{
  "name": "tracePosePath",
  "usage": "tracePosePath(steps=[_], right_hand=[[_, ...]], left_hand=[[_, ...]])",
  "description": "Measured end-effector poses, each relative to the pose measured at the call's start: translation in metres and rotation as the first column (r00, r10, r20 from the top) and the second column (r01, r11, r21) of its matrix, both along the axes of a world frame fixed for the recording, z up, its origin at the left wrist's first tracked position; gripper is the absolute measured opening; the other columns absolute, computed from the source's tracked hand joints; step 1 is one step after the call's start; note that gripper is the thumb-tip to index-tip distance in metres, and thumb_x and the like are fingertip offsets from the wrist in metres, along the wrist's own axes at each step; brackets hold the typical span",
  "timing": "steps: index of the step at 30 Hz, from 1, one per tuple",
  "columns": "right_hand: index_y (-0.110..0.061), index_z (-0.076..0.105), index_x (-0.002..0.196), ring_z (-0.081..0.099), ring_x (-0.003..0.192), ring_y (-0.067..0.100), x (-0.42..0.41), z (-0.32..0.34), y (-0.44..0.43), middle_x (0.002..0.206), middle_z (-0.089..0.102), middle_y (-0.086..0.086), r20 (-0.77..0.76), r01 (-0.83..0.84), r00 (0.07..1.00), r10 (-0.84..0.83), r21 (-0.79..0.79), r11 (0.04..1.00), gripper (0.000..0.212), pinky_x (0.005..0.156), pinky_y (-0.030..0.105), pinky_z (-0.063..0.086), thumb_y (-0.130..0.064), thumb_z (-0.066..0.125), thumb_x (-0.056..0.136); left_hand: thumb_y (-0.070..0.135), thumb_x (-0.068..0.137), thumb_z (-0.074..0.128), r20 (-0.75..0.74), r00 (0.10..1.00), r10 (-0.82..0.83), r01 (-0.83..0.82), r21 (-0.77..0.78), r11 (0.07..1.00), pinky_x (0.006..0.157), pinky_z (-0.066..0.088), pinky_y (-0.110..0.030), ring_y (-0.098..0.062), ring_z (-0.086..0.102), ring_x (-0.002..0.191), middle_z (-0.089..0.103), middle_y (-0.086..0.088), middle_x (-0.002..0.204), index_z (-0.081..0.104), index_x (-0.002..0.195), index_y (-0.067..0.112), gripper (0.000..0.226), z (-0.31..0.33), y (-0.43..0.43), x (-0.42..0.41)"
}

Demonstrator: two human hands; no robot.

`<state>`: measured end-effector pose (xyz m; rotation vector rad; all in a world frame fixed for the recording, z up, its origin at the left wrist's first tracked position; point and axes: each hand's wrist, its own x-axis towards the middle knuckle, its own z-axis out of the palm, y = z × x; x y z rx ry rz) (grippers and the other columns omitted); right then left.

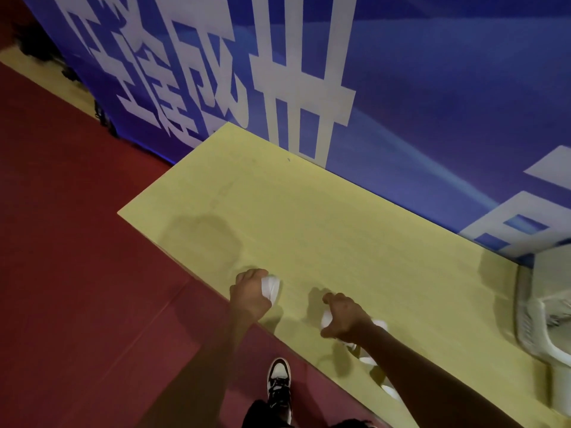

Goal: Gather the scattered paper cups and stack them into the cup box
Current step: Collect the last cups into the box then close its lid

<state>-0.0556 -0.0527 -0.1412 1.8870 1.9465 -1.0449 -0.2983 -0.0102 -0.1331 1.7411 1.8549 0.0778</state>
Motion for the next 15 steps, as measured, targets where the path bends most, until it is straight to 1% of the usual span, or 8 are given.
tracePosePath(steps=[2, 5, 7, 10, 12, 15], right_hand=[[-0.017, 0.038, 0.147, 0.051, 0.126, 0.026, -0.001, -0.003, 0.000, 0.140, 0.051, 0.009, 0.025, 0.002, 1.000, -0.001, -0.018, 1.000, 0.084, 0.103, 0.035, 0.045, -0.036, 0.077, 0.075], [-0.016, 0.039, 0.147, 0.051, 0.127, 0.025, -0.002, -0.009, -0.002, 0.141, 0.051, 0.008, 0.039, 0.012, 0.999, -0.011, -0.029, 1.000, 0.081, 0.104, 0.036, 0.045, -0.031, 0.077, 0.077], [-0.017, 0.042, 0.145, 0.051, 0.126, 0.025, -0.003, -0.011, -0.002, 0.141, 0.051, 0.006, 0.032, 0.044, 0.999, -0.044, -0.013, 0.999, 0.077, 0.104, 0.036, 0.045, -0.031, 0.076, 0.077], [-0.019, 0.042, 0.146, 0.049, 0.128, 0.023, -0.003, -0.008, 0.002, 0.142, 0.052, 0.004, -0.031, 0.153, 0.988, -0.152, 0.026, 0.988, 0.078, 0.104, 0.033, 0.042, -0.040, 0.075, 0.078], [-0.019, 0.041, 0.147, 0.050, 0.126, 0.023, -0.002, -0.002, 0.007, 0.140, 0.054, 0.003, -0.084, 0.234, 0.970, -0.230, 0.052, 0.971, 0.081, 0.102, 0.032, 0.043, -0.045, 0.075, 0.078], [-0.021, 0.046, 0.142, 0.054, 0.119, 0.024, 0.007, 0.013, 0.016, 0.131, 0.060, 0.003, -0.134, 0.359, 0.928, -0.347, 0.082, 0.930, 0.082, 0.098, 0.034, 0.047, -0.047, 0.079, 0.072]], left_hand=[[0.008, 0.074, 0.059, -0.044, 0.998, -0.034, 0.033, -0.012, 0.999, 0.099, 0.036, -0.035, -0.020, 0.035, 0.131, 0.046, 0.009, 0.138, 0.048, 0.132, 0.027, 0.061, 0.000, 0.004, 0.002], [0.004, 0.073, 0.059, -0.112, 0.988, -0.104, 0.104, -0.004, 0.995, 0.099, 0.032, -0.034, -0.017, 0.032, 0.133, 0.044, 0.012, 0.139, 0.045, 0.134, 0.031, 0.067, -0.003, 0.007, 0.003], [0.003, 0.072, 0.059, -0.139, 0.982, -0.129, 0.131, 0.007, 0.991, 0.100, 0.029, -0.034, -0.016, 0.030, 0.134, 0.043, 0.013, 0.141, 0.043, 0.136, 0.032, 0.072, -0.007, 0.009, 0.001], [0.003, 0.072, 0.058, -0.154, 0.977, -0.150, 0.152, 0.002, 0.988, 0.099, 0.027, -0.033, -0.017, 0.028, 0.135, 0.042, 0.013, 0.142, 0.040, 0.139, 0.033, 0.075, -0.011, 0.011, 0.002], [0.009, 0.074, 0.061, -0.129, 0.984, -0.122, 0.122, -0.013, 0.992, 0.096, 0.028, -0.034, -0.018, 0.031, 0.132, 0.044, 0.013, 0.140, 0.041, 0.139, 0.034, 0.072, -0.011, 0.013, 0.004], [0.027, 0.072, 0.069, -0.019, 0.999, -0.046, 0.046, -0.005, 0.999, 0.092, 0.033, -0.036, -0.021, 0.037, 0.126, 0.048, 0.011, 0.135, 0.044, 0.136, 0.033, 0.069, -0.005, 0.021, 0.015]])
